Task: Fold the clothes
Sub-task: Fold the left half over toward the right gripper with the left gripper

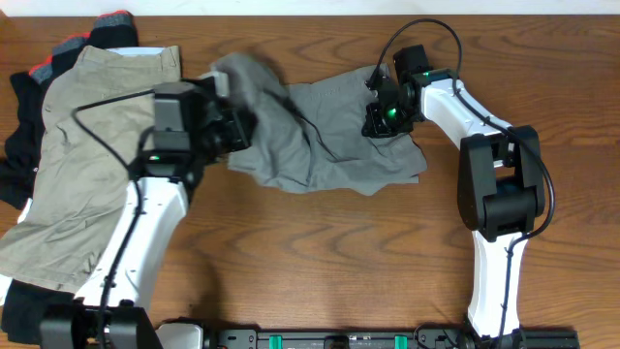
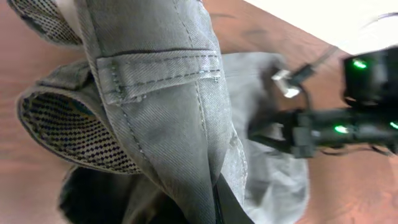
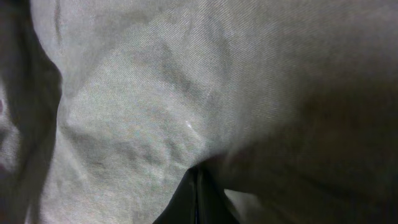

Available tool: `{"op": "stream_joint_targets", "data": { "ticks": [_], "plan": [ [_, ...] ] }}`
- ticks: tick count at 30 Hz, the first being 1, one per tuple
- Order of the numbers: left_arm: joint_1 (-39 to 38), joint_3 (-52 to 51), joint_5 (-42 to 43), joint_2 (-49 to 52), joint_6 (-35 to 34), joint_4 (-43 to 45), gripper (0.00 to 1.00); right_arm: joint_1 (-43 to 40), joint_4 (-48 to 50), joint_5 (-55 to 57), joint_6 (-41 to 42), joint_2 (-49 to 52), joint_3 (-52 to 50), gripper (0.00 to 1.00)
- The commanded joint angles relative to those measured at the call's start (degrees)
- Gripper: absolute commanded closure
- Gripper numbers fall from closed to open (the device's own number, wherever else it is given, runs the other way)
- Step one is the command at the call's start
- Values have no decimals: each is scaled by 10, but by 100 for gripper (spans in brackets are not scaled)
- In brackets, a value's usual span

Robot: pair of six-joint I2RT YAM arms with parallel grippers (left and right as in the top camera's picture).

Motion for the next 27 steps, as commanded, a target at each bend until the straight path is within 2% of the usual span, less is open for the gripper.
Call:
{"op": "stream_joint_targets", "data": {
  "ticks": [1,5,11,17,19,20,23,27],
  "plan": [
    [-47,-2,2,9,-9,38,94,9,-2,4,8,17,-2,99],
    [-104,-2,-4,41,-9,111,94,9,-2,4,8,17,-2,99],
    [-170,-2,-58,113,-9,179,94,9,-4,4,8,17,-2,99],
    [-191,-2,-58,172,-34,233,94,8,-1,4,8,17,-2,99],
    [-192,-2,-58,180,-37,242,85,8,3,2,8,16,-2,99],
    [-192,-2,-59,180,-37,242,75,7,7,-3,8,14,-2,99],
    [-192,-2,-59,179,-37,248,51,-1,9,-25,7,-2,6,99],
    [-192,-2,-59,179,-37,250,31,-17,7,-45,8,-56,14,99]
  ]
}}
